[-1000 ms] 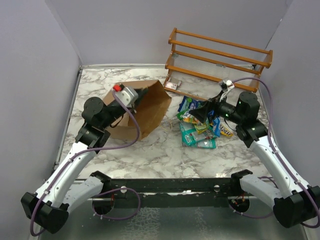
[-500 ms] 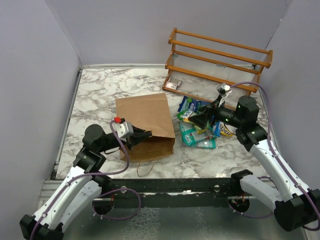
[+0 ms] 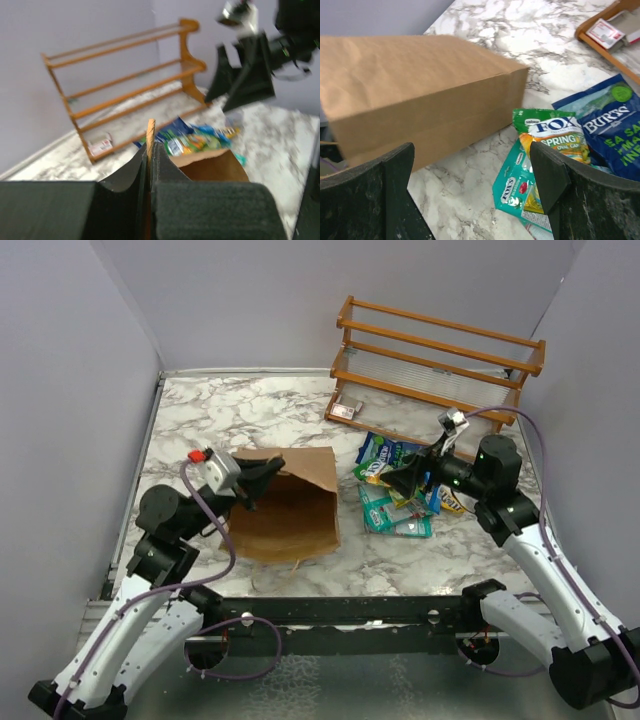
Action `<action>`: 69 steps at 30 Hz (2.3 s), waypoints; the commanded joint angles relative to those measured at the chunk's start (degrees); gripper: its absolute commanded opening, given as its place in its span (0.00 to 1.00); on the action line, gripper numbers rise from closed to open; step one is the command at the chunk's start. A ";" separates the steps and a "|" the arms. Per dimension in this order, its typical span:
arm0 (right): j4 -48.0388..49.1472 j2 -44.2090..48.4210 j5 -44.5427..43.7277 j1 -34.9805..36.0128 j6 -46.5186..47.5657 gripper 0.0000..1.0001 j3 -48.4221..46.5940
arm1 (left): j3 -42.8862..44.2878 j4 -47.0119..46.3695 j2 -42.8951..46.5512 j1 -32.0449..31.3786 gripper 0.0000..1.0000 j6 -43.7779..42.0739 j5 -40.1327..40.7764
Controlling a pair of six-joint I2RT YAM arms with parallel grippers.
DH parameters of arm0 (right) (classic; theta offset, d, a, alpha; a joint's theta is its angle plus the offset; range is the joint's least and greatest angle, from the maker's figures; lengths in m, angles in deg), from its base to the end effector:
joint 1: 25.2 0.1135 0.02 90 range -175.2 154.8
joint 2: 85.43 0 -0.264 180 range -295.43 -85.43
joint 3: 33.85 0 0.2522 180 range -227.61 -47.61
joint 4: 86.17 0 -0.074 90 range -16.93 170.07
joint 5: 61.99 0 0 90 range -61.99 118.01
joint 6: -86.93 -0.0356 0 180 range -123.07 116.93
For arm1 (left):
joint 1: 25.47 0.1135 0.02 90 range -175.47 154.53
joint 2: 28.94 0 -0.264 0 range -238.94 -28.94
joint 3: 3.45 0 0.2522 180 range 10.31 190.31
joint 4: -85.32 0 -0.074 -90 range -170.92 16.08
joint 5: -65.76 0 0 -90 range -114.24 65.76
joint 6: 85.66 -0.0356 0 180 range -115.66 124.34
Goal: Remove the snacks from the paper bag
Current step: Adjust the paper bag at the center of the board, then reset both arms
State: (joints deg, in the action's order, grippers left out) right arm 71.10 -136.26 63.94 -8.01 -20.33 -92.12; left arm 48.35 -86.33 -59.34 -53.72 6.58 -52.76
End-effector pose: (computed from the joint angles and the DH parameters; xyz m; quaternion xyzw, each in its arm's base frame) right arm 0.1873 0.0798 0.3237 -0.1867 0.7563 0.4051 0.4787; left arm 0.1062 -0.0763 0.3629 0.3236 0.5441 -0.3474 0.6918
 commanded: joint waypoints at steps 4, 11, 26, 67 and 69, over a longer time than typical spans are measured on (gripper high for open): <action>-7.23 3.20 -15.94 0.30 -0.58 0.99 -5.78 | 20.60 4.62 -16.00 0.02 0.00 11.70 28.45; -9.84 7.99 -23.21 0.30 -0.91 0.99 -8.79 | 28.54 12.22 -26.19 0.17 0.00 15.72 42.58; -12.81 9.00 -25.32 0.26 2.79 0.99 -12.77 | 16.16 7.65 -18.35 3.99 0.00 17.64 43.61; -13.91 13.23 -45.52 1.33 13.90 0.99 -35.68 | 35.12 8.66 -8.71 3.99 0.99 0.48 49.78; -13.54 13.22 -46.58 1.44 13.81 0.99 -34.94 | 34.85 8.59 -8.77 3.99 0.99 0.64 49.70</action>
State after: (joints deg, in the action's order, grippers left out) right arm 56.19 -122.93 20.90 -7.13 -7.06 -128.21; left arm 83.78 -76.52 -68.21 -49.92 8.00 -3.60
